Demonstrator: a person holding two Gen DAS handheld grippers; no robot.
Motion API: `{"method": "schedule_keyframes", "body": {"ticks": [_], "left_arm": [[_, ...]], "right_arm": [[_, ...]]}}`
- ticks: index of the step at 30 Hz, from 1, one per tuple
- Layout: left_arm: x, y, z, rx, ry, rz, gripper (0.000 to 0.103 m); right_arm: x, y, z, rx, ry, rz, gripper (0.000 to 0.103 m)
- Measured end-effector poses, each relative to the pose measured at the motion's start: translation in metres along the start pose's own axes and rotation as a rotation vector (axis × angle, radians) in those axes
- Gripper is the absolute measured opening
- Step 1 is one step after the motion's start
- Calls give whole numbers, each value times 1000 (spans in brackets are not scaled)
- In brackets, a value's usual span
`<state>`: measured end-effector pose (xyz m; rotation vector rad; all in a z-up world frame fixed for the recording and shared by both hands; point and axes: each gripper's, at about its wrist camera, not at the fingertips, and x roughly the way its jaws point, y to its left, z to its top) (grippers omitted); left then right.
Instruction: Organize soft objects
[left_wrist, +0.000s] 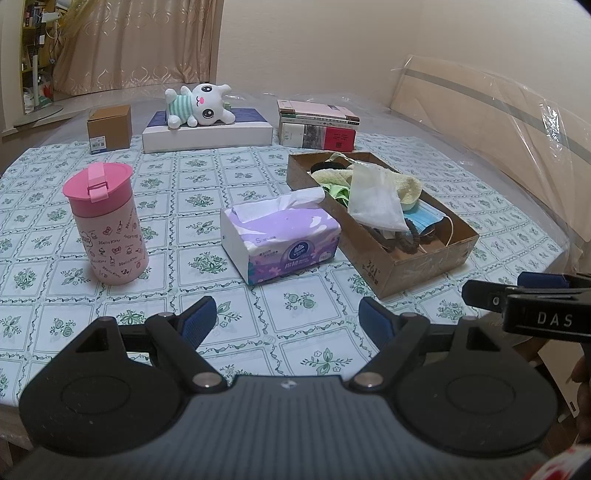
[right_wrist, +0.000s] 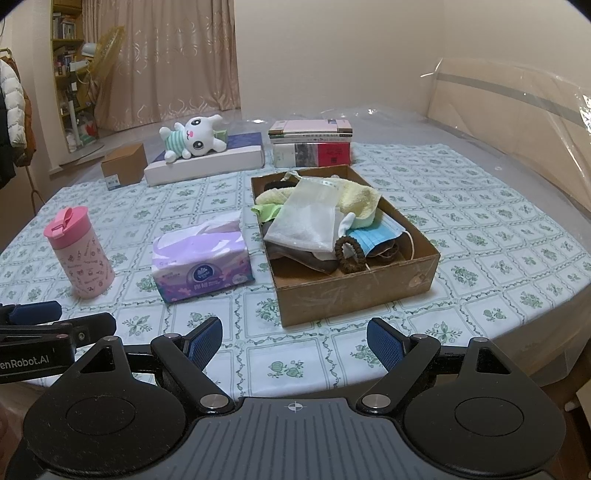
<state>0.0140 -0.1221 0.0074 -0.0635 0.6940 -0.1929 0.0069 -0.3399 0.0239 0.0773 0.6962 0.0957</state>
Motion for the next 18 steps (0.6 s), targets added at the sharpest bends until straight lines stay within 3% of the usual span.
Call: {"method": "schedule_keyframes", "body": {"ticks": [18], "left_arm": [[1, -1, 0, 2, 2, 0, 82]], "right_arm": [[0, -1, 0, 3, 1, -1, 85]]}}
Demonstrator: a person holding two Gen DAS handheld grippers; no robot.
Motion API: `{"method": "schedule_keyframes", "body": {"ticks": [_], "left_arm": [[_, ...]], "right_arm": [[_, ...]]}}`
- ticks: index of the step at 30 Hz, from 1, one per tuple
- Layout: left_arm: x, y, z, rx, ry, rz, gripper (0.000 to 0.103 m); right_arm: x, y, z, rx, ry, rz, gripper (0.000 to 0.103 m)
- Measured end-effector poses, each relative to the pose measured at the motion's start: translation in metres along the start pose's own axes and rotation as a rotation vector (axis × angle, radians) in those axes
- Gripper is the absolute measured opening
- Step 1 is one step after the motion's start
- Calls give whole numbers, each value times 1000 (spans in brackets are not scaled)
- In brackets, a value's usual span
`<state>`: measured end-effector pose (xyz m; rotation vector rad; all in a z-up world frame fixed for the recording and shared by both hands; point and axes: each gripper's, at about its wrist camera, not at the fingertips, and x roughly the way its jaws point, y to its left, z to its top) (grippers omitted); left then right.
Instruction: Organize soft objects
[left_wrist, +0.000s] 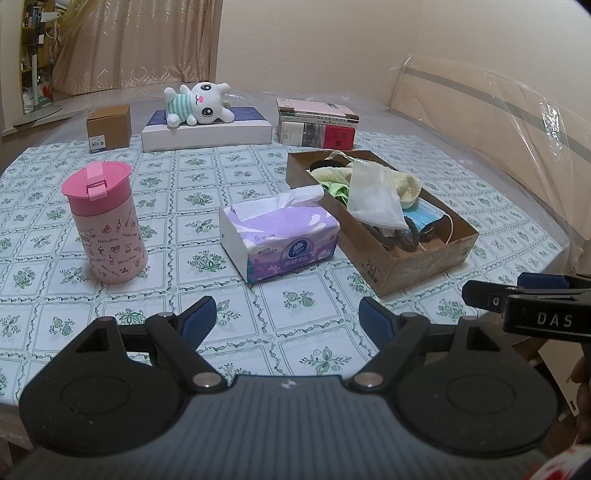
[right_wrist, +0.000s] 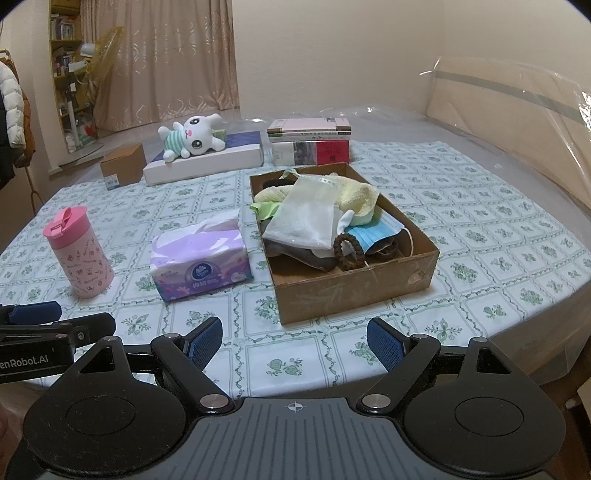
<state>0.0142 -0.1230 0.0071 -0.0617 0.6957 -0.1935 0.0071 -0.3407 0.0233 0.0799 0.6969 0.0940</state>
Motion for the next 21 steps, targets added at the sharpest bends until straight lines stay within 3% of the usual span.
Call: {"method": "schedule_keyframes", "body": {"ticks": [21], "left_arm": [[2, -1, -4, -6, -1, 4, 83]], "right_arm": [[0, 0, -3, 2, 2, 1, 85]]}}
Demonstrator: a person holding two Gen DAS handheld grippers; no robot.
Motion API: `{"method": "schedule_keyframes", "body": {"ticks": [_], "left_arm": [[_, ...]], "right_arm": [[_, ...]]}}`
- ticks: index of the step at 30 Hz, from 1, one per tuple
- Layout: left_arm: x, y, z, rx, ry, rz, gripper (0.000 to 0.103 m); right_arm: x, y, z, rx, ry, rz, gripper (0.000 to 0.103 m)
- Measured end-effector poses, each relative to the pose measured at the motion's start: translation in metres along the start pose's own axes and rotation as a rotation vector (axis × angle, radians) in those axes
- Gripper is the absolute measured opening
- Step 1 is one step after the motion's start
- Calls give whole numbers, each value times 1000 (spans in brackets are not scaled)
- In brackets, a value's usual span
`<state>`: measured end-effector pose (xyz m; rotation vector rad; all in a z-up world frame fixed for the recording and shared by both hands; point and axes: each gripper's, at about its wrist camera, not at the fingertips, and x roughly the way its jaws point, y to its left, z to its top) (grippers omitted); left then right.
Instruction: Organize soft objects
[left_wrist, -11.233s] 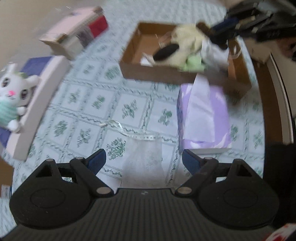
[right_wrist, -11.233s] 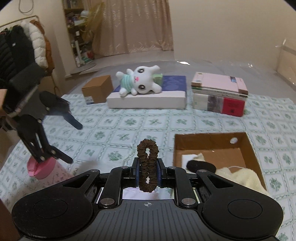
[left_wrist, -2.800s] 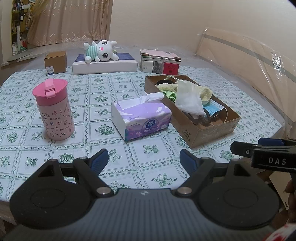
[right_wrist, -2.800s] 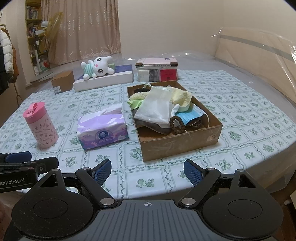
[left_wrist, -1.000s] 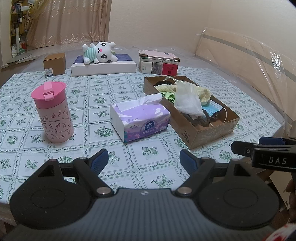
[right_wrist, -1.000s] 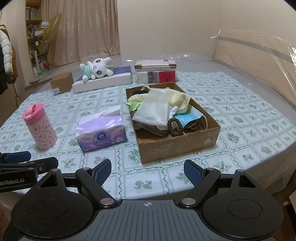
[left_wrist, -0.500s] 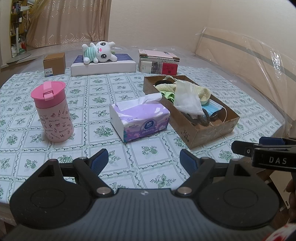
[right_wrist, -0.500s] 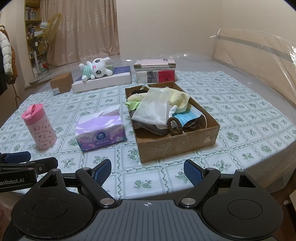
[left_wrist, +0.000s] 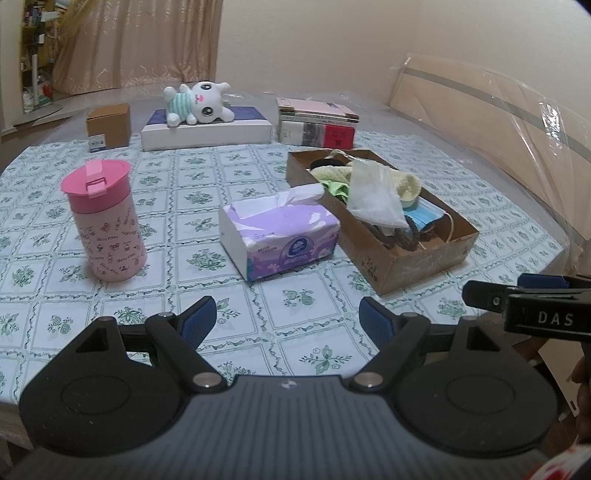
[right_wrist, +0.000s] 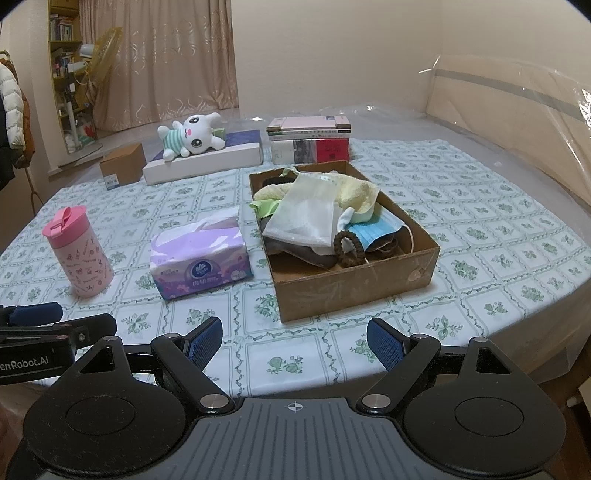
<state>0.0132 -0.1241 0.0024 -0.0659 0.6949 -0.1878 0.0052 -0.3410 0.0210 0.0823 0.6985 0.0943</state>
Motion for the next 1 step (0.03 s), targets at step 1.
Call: {"method": "schedule_keyframes", "body": {"ticks": [1], "left_arm": [[1, 1, 0, -2, 2, -2, 83]], "right_arm": [[0, 0, 0, 1, 0, 1, 85]]}}
